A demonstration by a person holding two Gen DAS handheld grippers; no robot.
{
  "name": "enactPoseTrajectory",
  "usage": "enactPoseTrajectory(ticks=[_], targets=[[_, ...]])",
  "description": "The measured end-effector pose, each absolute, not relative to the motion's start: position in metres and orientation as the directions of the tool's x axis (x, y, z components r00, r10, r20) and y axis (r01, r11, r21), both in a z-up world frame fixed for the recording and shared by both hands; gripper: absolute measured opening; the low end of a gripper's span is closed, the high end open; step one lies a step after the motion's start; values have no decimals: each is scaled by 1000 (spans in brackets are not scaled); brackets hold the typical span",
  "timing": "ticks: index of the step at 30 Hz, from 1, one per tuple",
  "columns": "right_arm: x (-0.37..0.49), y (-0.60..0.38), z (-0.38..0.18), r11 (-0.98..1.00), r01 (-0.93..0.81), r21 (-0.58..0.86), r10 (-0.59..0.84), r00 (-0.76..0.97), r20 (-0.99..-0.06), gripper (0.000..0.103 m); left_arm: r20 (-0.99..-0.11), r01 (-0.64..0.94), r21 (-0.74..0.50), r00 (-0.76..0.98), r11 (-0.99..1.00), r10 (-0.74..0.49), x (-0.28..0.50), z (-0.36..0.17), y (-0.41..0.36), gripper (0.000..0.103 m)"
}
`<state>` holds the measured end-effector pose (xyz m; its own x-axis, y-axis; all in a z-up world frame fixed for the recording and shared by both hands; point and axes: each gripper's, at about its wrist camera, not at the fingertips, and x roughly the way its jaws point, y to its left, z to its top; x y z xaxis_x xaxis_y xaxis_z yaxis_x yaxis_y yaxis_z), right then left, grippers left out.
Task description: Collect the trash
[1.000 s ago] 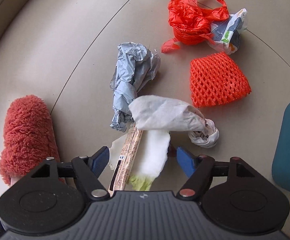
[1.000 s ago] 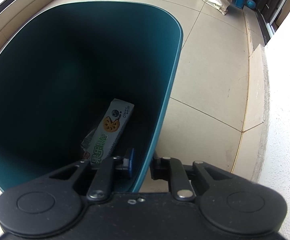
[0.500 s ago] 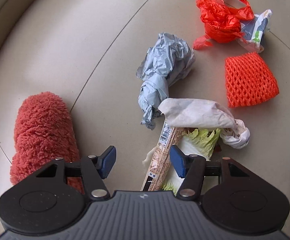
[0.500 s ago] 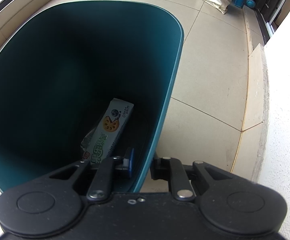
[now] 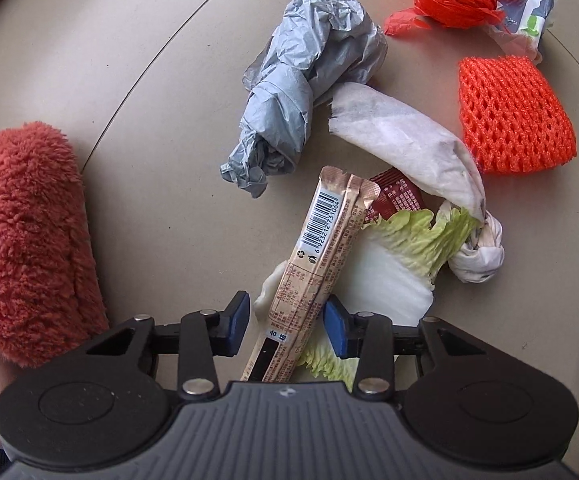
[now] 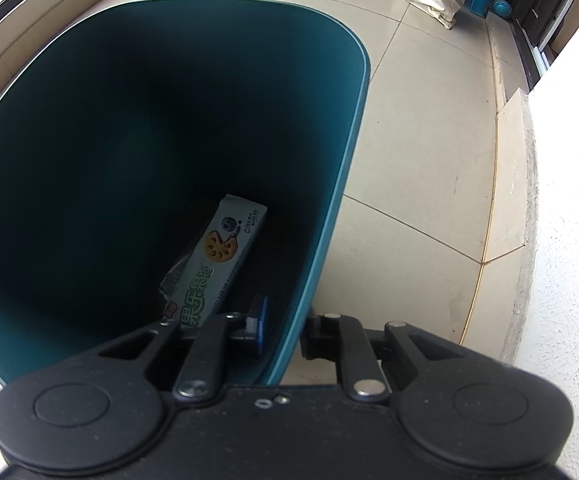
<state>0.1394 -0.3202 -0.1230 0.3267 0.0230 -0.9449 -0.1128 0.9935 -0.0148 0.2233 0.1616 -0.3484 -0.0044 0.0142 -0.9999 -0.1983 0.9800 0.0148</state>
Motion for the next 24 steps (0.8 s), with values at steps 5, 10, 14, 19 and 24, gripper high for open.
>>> enactPoseTrajectory(ticks=[5,10,14,19,24], targets=[[139,-320,-123,994,-112,-15,23,327,-945,15,-999,-179,42,2,983,43,218,-341,160,30],[139,-321,-123,994,-110,-12,25,329,-944,15,-999,-157,53,-2,986,54,222,-317,158,29],[139,-321,-123,994,-110,-12,25,330,-944,16,-999,-212,-38,19,977,-34,226,-303,152,28],[138,-320,-123,993,-118,-21,20,334,-942,16,-998,-142,-32,49,989,-25,227,-301,110,28],[137,-319,-122,993,-117,-17,24,336,-941,17,-1000,-136,1,16,991,3,222,-315,136,28]])
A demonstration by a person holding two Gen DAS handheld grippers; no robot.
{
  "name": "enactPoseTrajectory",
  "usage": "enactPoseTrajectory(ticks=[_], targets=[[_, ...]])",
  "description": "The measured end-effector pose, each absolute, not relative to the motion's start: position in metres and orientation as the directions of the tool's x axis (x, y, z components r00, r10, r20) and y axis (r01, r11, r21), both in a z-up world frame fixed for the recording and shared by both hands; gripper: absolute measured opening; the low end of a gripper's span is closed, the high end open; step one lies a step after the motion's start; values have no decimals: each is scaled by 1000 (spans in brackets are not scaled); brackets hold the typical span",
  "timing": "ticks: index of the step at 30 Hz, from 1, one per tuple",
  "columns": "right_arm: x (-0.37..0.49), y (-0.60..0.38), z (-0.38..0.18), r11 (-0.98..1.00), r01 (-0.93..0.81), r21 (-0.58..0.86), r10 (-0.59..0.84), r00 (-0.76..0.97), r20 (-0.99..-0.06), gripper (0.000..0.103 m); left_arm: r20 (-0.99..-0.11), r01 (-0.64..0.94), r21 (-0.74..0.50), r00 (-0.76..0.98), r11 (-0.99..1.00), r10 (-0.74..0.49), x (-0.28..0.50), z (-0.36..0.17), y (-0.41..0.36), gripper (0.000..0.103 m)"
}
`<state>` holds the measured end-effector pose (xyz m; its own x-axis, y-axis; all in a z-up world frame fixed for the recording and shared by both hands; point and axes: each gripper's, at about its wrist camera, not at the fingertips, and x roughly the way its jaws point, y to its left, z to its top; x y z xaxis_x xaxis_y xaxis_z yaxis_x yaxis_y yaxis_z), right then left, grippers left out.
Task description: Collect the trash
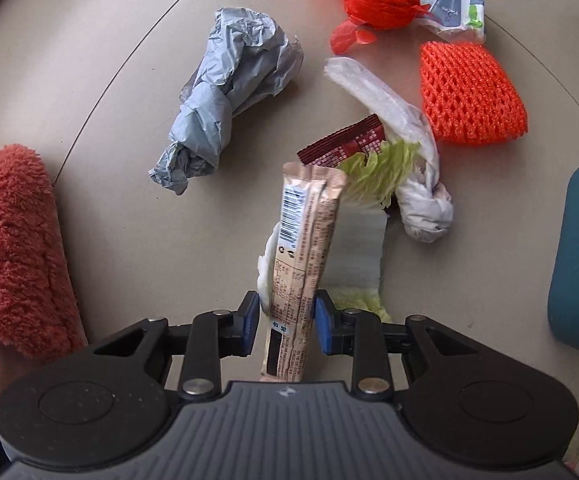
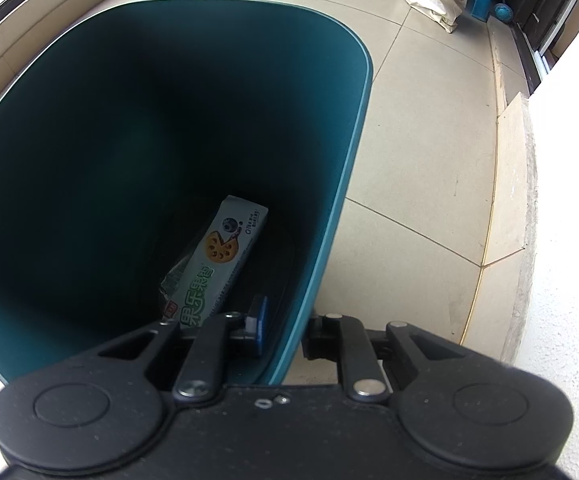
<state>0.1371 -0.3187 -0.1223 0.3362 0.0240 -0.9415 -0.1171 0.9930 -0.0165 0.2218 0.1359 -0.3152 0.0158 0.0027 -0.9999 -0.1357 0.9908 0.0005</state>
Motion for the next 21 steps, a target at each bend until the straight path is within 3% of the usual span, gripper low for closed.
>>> enactPoseTrajectory(ticks=[21], targets=[[136,-317,-122,993,-114,-16,23,336,-941,17,-997,-312,-72,38,947,-63,231,-293,146,32]])
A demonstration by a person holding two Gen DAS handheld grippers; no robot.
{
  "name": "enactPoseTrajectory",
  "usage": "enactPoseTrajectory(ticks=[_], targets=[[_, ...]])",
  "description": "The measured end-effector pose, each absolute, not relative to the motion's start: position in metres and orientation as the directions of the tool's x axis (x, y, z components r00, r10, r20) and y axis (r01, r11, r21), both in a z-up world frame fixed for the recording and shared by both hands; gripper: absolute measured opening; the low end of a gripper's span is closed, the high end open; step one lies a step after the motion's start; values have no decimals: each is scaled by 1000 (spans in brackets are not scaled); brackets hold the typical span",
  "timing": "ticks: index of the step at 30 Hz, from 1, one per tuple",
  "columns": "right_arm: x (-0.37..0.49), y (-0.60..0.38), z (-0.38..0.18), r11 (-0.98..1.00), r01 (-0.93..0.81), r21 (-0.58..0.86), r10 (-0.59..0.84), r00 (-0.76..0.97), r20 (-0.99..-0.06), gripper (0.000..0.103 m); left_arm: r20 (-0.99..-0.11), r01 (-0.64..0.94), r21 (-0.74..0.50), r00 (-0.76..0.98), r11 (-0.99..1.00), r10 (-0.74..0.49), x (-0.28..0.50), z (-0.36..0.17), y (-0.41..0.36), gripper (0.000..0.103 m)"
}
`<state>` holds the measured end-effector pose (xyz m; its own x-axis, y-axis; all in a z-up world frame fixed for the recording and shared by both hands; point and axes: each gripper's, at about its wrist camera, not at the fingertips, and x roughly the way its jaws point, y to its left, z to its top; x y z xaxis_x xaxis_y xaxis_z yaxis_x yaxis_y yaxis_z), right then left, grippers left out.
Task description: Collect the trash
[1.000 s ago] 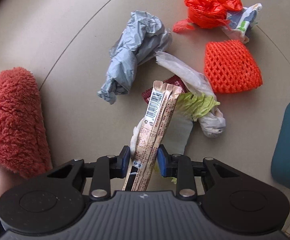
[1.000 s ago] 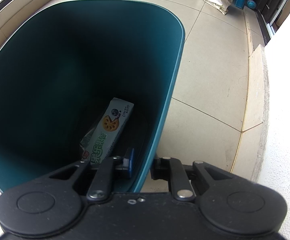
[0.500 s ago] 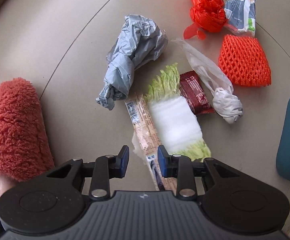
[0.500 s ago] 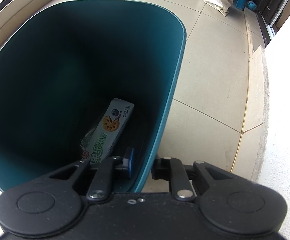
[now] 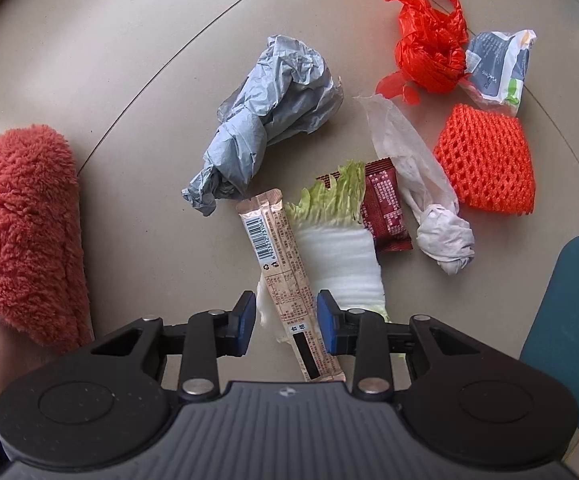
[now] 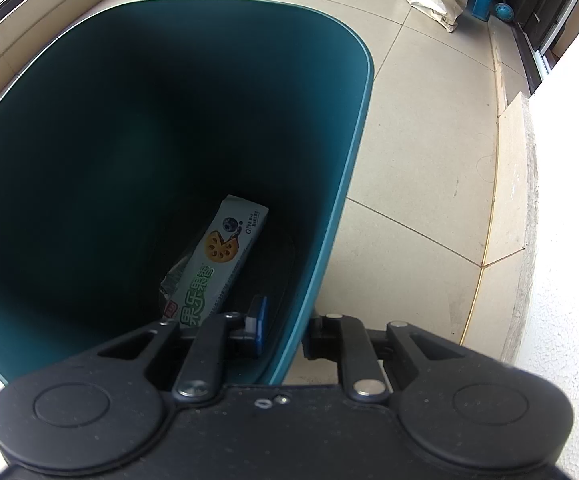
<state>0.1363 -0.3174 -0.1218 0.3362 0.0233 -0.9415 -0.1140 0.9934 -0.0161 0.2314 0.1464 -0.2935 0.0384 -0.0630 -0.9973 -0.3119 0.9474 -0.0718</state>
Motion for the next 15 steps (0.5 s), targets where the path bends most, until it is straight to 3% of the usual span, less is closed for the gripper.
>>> enactPoseTrajectory(ticks=[8,15], targets=[[136,-317,-121,993,-115,-14,26,336,-941,18,-995,-365,-94,18,926,-94,225,-315,141,32],[136,-317,-120,993,-116,-11,29,337,-941,19,-999,-369,-36,-7,929,-42,220,-337,137,32]])
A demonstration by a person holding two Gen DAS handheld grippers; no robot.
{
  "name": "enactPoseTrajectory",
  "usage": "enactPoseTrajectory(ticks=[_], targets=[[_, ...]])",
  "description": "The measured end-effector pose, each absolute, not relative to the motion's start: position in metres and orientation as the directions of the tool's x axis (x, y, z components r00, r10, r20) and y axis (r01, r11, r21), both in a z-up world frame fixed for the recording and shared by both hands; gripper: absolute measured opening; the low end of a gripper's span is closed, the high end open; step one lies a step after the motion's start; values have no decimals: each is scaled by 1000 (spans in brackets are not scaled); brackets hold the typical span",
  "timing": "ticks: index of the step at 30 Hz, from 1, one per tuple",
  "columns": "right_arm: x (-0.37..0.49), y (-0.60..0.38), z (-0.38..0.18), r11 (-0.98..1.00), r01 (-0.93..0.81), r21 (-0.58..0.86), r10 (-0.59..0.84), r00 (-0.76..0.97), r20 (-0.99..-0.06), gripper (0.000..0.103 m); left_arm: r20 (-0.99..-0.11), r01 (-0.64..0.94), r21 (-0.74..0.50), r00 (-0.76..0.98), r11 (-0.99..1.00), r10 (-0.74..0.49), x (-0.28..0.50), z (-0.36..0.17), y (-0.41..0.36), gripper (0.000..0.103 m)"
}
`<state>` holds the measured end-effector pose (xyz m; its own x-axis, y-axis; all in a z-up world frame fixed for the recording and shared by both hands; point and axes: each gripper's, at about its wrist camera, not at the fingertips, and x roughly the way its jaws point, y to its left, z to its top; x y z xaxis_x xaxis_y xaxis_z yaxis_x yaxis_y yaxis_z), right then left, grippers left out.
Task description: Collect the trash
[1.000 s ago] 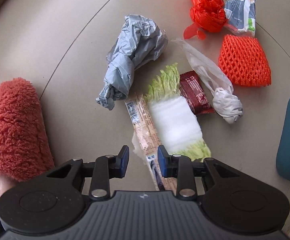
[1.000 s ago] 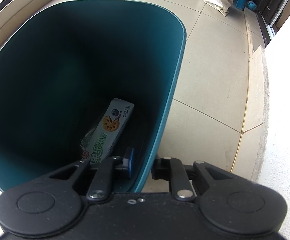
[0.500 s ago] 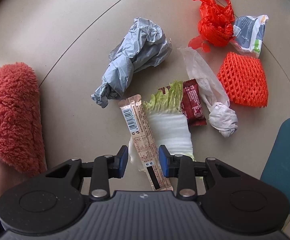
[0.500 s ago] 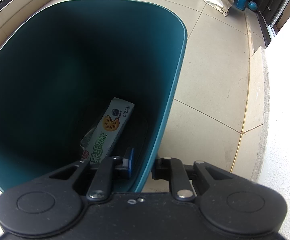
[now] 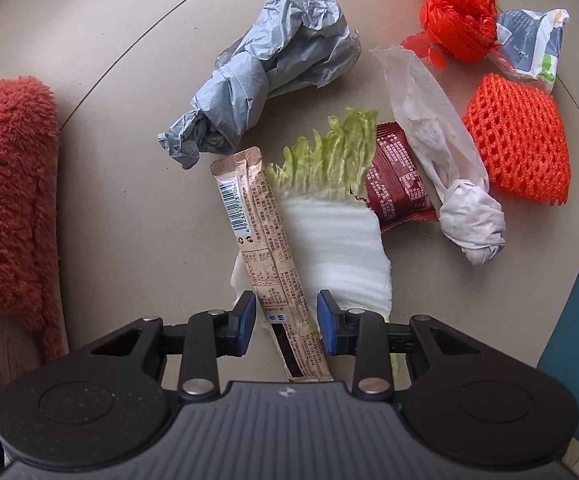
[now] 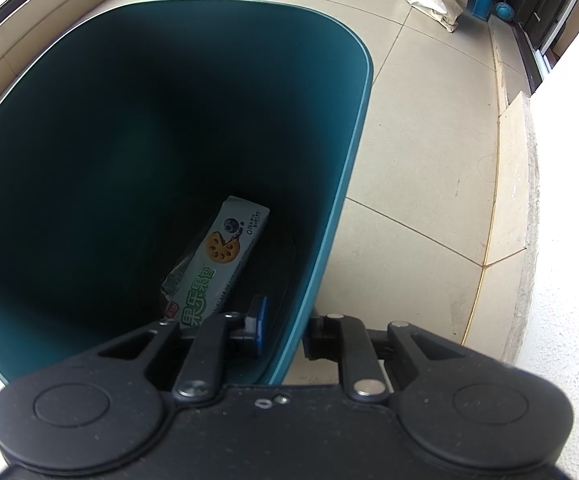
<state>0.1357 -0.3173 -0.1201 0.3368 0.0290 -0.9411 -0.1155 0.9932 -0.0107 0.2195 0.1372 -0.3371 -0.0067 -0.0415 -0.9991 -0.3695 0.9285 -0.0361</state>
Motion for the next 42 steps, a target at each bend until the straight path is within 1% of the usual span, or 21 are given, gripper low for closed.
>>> enactPoseTrajectory(ticks=[3,6,8,11,15,20,22,25,31,34,38,42], targets=[[136,-317,-119,993,-114,-10,30,337,-941,19,-998,-385,-51,-3,921,-56,219,-339,141,33],[135,-317,-119,994,-112,-8,30,337,-941,19,-999,-378,-40,9,925,-39,217,-339,139,33],[136,-318,-119,994,-112,-8,30,338,-941,19,-1000,-364,-23,23,931,-16,213,-340,136,24],[136,-318,-119,994,-112,-8,31,338,-941,19,-999,-357,-14,35,934,-2,209,-336,132,22],[136,-319,-118,994,-110,-7,31,338,-941,19,-999,-343,0,46,939,16,206,-313,128,22],[135,-320,-118,994,-106,-8,28,340,-940,17,-994,-310,-50,103,949,-19,212,-259,116,22],[135,-320,-118,994,-107,-12,26,341,-940,17,-989,-273,-93,134,958,-58,212,-228,105,22],[135,-319,-118,994,-107,-11,26,341,-940,17,-976,-165,-148,185,975,-117,215,-174,73,22],[135,-320,-118,995,-102,-6,30,343,-939,17,-926,59,-199,315,978,-207,216,-65,2,22],[135,-321,-118,995,-102,-5,31,344,-939,17,-904,157,-208,347,965,-251,216,-26,-34,22],[135,-321,-118,995,-101,-3,32,344,-938,17,-898,283,-182,343,942,-276,216,-4,-86,22],[135,-321,-117,995,-100,-1,34,345,-938,17,-913,359,-160,300,920,-275,224,-18,-137,22]])
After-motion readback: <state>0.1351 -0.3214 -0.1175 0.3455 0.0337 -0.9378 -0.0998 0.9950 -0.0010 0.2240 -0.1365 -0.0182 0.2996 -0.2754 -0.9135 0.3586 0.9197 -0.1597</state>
